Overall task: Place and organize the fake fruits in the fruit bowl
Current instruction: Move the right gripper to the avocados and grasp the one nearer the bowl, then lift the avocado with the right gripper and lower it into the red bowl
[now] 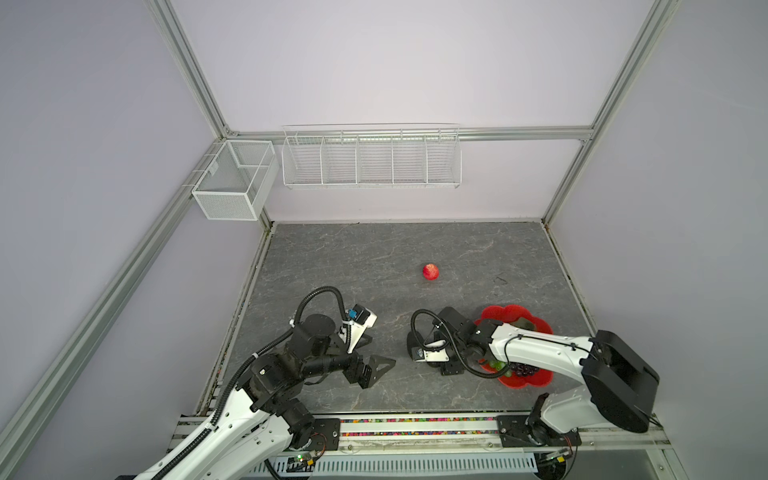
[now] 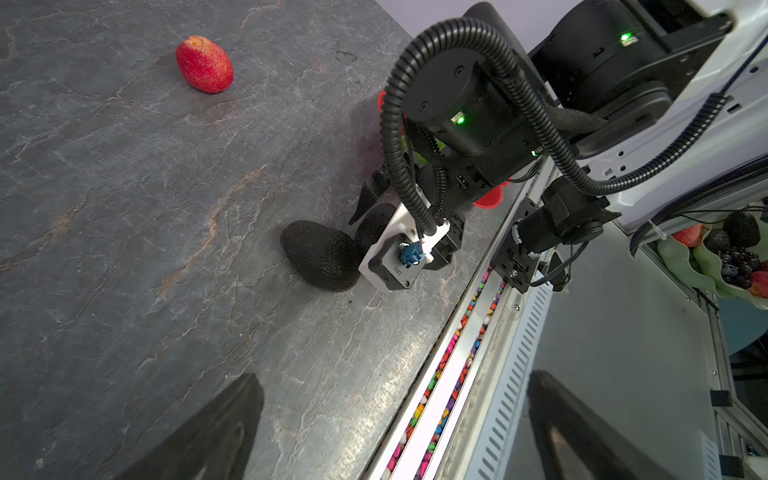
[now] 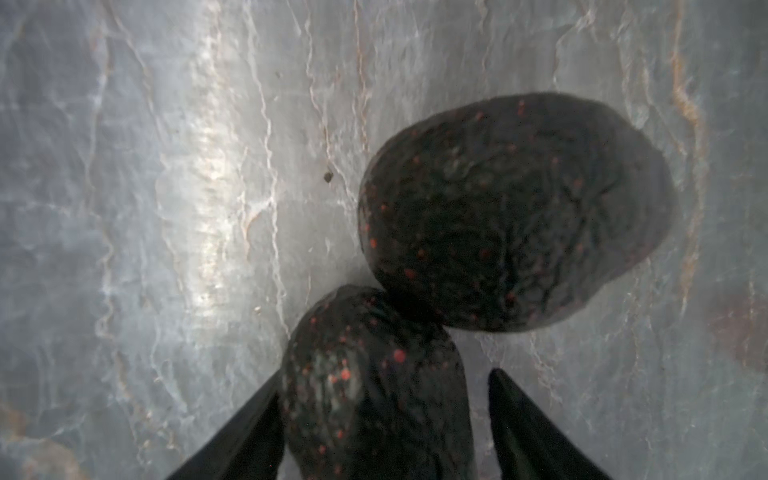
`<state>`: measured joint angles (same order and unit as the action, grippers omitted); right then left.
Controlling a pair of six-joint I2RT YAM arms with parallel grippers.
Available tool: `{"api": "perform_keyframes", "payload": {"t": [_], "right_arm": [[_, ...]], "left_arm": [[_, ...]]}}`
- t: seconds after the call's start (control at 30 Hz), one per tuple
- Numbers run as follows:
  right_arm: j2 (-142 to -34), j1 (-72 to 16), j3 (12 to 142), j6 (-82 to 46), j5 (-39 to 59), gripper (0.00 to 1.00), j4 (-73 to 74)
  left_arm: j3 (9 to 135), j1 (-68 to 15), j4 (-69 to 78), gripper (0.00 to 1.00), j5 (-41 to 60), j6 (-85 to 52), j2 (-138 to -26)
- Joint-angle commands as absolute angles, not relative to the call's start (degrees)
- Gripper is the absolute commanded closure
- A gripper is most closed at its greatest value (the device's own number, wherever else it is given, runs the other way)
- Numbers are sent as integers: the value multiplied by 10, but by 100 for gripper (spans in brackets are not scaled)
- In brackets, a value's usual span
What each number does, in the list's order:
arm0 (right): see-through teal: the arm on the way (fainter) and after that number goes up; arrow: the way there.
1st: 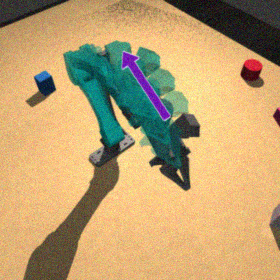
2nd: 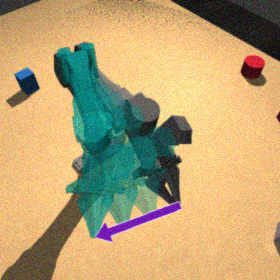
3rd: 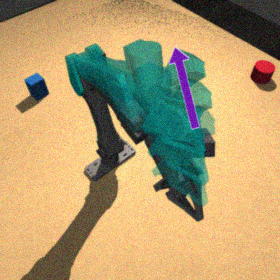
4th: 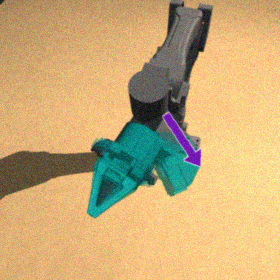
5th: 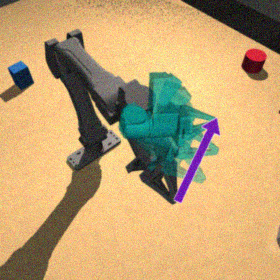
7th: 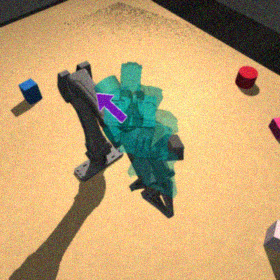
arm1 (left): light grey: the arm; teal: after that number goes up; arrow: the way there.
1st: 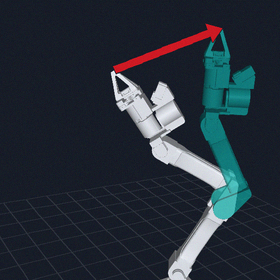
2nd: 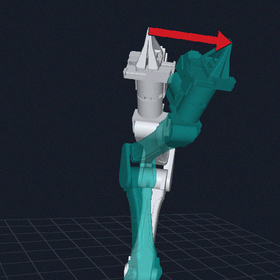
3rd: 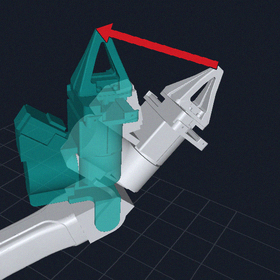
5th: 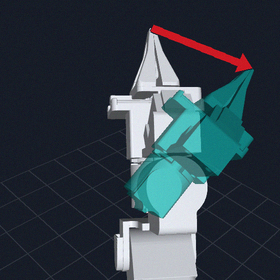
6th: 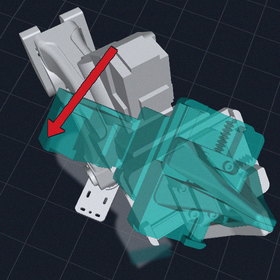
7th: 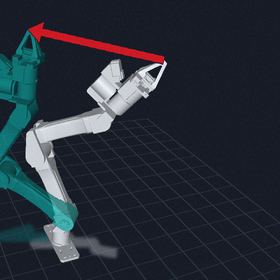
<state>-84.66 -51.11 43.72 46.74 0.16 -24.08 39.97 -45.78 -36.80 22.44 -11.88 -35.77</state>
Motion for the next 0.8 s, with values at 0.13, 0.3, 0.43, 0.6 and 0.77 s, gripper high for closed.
{"api": "perform_keyframes", "payload": {"t": [0.13, 0.3, 0.43, 0.6, 0.77], "right_arm": [[-893, -501, 481, 476, 30, 55, -286], [-852, -495, 483, 466, 16, 61, -306], [-770, -475, 494, 442, 36, 60, -359], [-687, -438, 515, 412, 2, 61, -417], [-624, -369, 522, 378, -63, 59, -454]], "left_arm": [[408, -460, -378, 1, 215, -115, -348], [408, -460, -378, 1, 215, -115, -345], [408, -460, -378, 1, 216, -115, -345], [408, -460, -377, 1, 216, -115, -343], [407, -460, -377, 1, 215, -116, -344]]}}
